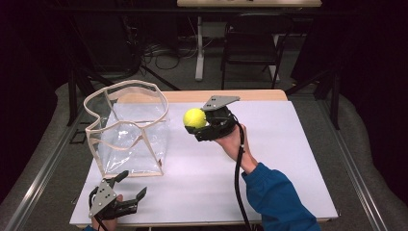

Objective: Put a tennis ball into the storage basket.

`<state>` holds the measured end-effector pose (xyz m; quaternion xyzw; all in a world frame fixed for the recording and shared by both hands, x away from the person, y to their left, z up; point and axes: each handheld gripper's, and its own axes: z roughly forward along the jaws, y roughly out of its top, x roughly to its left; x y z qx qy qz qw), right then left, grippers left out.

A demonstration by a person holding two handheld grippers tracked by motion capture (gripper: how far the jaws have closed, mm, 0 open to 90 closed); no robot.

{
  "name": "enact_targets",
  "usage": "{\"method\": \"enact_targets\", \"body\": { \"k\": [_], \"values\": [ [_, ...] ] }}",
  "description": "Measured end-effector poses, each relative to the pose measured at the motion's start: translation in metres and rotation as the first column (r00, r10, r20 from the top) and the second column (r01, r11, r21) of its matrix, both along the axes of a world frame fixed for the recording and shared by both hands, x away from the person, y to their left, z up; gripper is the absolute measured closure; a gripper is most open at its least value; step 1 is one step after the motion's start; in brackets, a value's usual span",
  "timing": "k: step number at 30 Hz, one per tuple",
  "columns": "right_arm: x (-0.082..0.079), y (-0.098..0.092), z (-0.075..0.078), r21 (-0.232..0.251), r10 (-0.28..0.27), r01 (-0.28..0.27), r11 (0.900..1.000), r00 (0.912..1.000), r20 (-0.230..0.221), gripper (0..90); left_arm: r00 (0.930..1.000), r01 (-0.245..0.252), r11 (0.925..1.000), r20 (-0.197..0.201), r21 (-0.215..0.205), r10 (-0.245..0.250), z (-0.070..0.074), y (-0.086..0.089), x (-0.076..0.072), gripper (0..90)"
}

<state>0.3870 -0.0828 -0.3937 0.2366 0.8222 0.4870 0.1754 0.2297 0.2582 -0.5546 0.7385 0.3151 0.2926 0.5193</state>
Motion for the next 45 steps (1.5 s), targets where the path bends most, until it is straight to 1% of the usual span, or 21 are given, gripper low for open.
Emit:
{"method": "enact_targets", "body": {
  "k": [11,30,45],
  "values": [
    [0.001,0.003,0.005,0.001,0.005,-0.005,1.000,1.0000,0.008,26.2,1.0000,0.002,1.0000,-0.001,0.002,-0.002,0.000,0.000,0.000,15.8],
    [0.007,0.013,0.019,0.001,0.018,-0.018,1.000,0.9997,0.019,26.2,1.0000,0.003,1.0000,0.001,0.002,-0.003,0.000,0.000,0.000,15.8],
    [0.013,0.022,0.023,0.006,0.023,-0.023,1.000,0.9996,0.018,26.2,1.0000,0.002,1.0000,0.000,-0.001,-0.002,0.000,0.001,0.000,15.8]
  ]
}}
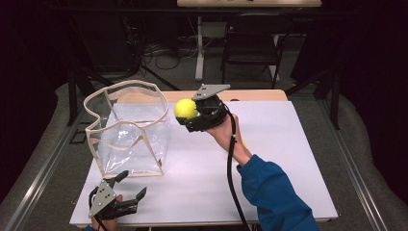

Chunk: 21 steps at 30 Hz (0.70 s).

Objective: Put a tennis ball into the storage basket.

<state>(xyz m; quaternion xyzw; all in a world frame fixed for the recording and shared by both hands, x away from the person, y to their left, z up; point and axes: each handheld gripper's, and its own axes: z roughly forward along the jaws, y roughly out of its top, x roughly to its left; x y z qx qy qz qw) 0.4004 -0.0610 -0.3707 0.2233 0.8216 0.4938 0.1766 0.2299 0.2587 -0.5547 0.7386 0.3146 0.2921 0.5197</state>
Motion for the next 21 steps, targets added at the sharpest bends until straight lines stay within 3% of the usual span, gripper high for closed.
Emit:
{"method": "enact_targets", "body": {
  "k": [21],
  "values": [
    [0.0050,0.0071,0.0049,0.013,0.000,0.000,1.000,0.9999,0.017,26.2,1.0000,-0.003,1.0000,0.000,0.000,0.003,-0.0001,0.0000,0.0001,15.9]
  ]
}}
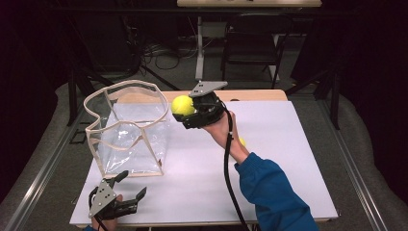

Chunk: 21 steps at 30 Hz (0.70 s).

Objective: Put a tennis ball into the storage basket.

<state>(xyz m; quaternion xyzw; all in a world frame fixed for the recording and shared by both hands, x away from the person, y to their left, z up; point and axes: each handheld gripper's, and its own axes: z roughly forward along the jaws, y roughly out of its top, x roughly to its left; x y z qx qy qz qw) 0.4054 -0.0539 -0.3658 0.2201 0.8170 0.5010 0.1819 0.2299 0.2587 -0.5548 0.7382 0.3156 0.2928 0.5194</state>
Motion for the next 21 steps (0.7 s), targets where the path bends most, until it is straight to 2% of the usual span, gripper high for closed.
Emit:
{"method": "enact_targets", "body": {
  "k": [21],
  "values": [
    [0.004,0.008,0.012,0.020,-0.005,0.004,1.000,0.9997,0.024,26.2,1.0000,0.000,1.0000,-0.001,-0.004,0.000,0.000,0.000,0.000,15.8]
  ]
}}
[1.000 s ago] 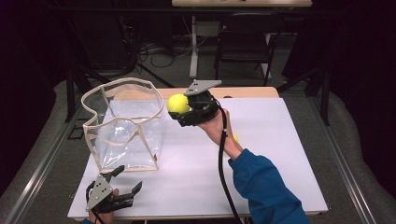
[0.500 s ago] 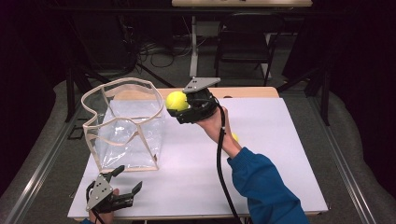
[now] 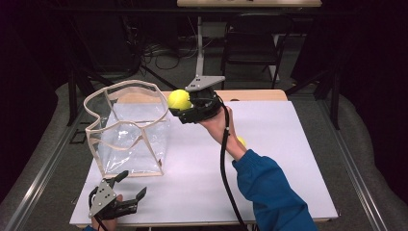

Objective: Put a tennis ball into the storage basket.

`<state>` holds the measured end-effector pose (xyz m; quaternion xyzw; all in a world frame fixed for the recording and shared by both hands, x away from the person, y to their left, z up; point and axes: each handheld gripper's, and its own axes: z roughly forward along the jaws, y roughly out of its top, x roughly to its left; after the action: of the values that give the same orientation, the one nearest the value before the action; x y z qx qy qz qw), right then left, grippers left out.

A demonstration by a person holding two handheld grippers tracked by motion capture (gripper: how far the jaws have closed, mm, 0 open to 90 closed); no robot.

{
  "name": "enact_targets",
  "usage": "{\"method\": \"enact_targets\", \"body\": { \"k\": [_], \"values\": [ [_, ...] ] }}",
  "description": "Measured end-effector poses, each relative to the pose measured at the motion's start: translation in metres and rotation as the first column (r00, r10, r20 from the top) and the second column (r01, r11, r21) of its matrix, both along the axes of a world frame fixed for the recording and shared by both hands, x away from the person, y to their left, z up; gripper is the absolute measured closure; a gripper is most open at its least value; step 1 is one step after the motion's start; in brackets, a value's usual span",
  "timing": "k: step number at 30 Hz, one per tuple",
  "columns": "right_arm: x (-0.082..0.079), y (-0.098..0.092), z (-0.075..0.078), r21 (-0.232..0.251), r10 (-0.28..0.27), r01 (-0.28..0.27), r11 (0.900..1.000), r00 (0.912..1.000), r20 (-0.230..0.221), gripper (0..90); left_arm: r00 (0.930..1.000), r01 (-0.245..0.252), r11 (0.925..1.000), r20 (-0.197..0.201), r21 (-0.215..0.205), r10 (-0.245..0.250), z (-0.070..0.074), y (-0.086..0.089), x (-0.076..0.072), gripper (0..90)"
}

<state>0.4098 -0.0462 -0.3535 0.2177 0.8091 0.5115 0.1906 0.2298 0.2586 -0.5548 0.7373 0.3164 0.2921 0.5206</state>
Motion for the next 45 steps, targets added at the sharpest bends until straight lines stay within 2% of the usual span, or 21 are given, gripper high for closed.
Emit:
{"method": "enact_targets", "body": {
  "k": [8,45],
  "values": [
    [0.003,0.004,0.006,0.017,-0.001,0.001,1.000,1.0000,0.008,26.1,1.0000,0.001,1.0000,-0.002,0.001,-0.001,0.000,0.000,0.000,15.8],
    [0.017,0.036,0.015,0.024,-0.007,0.006,1.000,0.9998,0.018,26.2,1.0000,0.005,1.0000,0.000,0.001,-0.005,0.000,0.001,0.000,15.8]
  ]
}}
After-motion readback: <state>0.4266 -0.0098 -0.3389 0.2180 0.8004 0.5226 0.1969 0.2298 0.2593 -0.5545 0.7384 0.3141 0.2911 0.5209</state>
